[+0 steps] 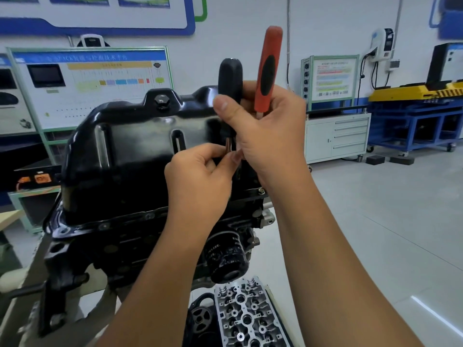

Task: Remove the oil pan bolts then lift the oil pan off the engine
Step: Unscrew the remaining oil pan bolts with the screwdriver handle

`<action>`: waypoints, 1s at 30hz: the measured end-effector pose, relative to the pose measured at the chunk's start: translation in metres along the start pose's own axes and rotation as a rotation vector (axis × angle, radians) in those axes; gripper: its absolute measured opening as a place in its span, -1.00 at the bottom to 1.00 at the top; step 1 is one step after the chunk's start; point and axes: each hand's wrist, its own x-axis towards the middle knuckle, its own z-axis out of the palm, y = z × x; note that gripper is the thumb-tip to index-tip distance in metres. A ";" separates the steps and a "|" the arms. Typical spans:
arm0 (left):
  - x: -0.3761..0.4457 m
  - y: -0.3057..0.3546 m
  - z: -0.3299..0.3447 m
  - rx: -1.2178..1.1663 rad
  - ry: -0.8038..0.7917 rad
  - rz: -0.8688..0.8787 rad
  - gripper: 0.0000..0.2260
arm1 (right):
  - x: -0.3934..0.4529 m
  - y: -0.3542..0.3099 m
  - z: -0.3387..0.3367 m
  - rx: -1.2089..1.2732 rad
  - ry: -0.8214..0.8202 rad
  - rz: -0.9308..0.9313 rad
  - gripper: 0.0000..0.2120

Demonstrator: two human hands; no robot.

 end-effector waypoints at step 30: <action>-0.006 -0.003 0.000 0.009 0.026 -0.029 -0.87 | 0.002 0.002 -0.003 -0.110 -0.005 -0.016 -0.77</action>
